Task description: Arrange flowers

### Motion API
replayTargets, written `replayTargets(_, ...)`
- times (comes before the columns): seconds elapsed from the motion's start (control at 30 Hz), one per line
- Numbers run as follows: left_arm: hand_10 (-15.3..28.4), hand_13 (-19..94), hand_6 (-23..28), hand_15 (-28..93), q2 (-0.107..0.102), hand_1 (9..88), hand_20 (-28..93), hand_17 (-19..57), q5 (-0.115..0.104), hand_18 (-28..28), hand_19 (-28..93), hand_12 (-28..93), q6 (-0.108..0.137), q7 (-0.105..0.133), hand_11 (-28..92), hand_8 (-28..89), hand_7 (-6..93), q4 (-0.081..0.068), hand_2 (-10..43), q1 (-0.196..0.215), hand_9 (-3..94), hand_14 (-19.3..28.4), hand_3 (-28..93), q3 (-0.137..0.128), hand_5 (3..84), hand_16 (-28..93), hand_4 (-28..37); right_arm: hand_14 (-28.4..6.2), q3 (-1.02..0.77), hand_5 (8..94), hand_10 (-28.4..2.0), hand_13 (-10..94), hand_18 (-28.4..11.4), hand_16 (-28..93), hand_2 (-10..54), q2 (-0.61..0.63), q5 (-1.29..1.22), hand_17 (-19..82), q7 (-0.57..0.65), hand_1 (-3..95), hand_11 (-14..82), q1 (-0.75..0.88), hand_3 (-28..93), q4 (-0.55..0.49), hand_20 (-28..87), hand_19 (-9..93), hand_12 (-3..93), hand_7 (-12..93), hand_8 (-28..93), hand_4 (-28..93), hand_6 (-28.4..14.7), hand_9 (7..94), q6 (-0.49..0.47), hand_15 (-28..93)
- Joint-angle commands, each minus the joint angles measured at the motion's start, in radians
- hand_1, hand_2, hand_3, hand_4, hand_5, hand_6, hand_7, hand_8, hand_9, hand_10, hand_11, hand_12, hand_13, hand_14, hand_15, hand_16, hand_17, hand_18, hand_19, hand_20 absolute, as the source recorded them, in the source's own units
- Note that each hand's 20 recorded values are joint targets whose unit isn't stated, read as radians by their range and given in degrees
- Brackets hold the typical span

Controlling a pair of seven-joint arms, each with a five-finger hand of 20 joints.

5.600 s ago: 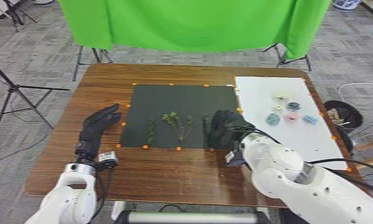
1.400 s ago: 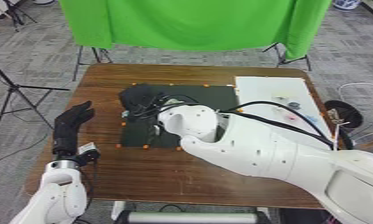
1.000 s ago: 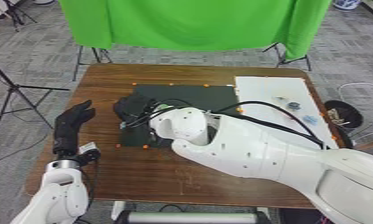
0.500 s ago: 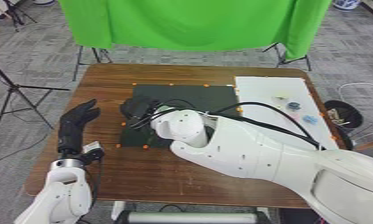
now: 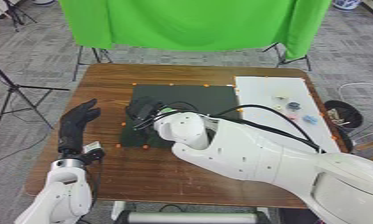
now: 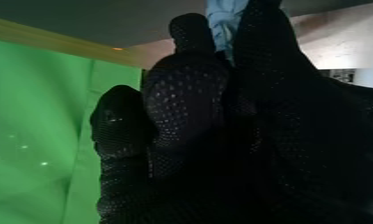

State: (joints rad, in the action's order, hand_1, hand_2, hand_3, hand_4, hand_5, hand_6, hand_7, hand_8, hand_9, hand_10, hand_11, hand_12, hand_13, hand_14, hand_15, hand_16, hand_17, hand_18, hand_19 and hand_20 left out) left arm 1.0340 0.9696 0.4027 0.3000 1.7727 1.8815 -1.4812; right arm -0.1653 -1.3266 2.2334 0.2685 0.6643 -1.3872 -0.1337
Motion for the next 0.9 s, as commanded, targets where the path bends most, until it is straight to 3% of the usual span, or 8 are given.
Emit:
replayTargets(0.03, 14.3, 40, -1.9, 23, 0.008, 22.7, 14, 5.3, 0.001, 9.2, 7, 8, -0.011, -0.003, 20, -10, 16.0, 0.000, 15.3, 0.007, 53.2, 15.8, 72, -0.003, 53.6, -5, -27.2, -1.4, -0.002, 66.4, -9.6, 89, -10.2, 29, -9.5, 0.015, -0.011, 63, 0.008, 50.1, 15.5, -0.021, 65, -0.025, 47, 93, 26.1, 29, 1, -14, 4.2, 72.0, -0.033, 60)
replayTargets(0.33, 14.1, 40, -2.7, 23, 0.011, 23.0, 14, 4.8, 0.004, 10.0, 8, 8, -0.003, -0.007, 20, -10, 16.4, 0.006, 14.0, 0.022, 53.0, 15.7, 72, -0.011, 53.5, -5, -26.5, -1.5, 0.009, 62.9, -10.5, 88, -10.6, 28, -9.5, 0.057, -0.046, 62, 0.012, 44.7, 19.7, -0.052, 71, -0.091, 48, 93, 19.4, 27, 0, -15, 4.2, 67.7, -0.054, 60)
replayTargets(0.43, 14.1, 40, -3.0, 23, 0.011, 23.7, 14, 4.7, 0.005, 10.1, 8, 8, -0.009, -0.008, 20, -11, 16.6, 0.003, 14.3, 0.017, 52.8, 15.6, 71, -0.010, 53.5, -5, -26.4, -1.5, 0.010, 62.7, -10.4, 87, -10.6, 28, -9.5, 0.066, -0.058, 62, 0.018, 43.2, 19.6, -0.061, 73, -0.104, 48, 93, 19.2, 26, -1, -15, 4.5, 67.4, -0.061, 61)
replayTargets(0.7, 13.8, 40, -3.1, 23, 0.013, 24.1, 14, 4.7, 0.008, 10.2, 8, 8, -0.013, -0.007, 20, -11, 16.6, -0.001, 14.3, 0.008, 52.7, 15.6, 71, -0.005, 53.4, -5, -25.3, -1.5, 0.015, 61.1, -10.2, 87, -10.7, 27, -9.5, 0.053, -0.053, 62, 0.027, 40.2, 19.1, -0.058, 77, -0.092, 48, 93, 19.3, 25, -12, -16, 5.2, 65.6, -0.050, 61)
replayTargets(0.9, 13.8, 40, -3.3, 23, 0.014, 24.2, 14, 4.7, 0.007, 10.2, 8, 8, -0.012, -0.006, 20, -11, 16.7, -0.002, 13.6, 0.009, 52.6, 15.5, 72, -0.004, 53.3, -5, -24.7, -1.5, 0.014, 57.8, -10.1, 87, -10.8, 27, -9.5, 0.050, -0.051, 62, 0.033, 38.5, 18.6, -0.050, 77, -0.085, 48, 93, 19.2, 25, -13, -15, 4.7, 62.9, -0.056, 61)
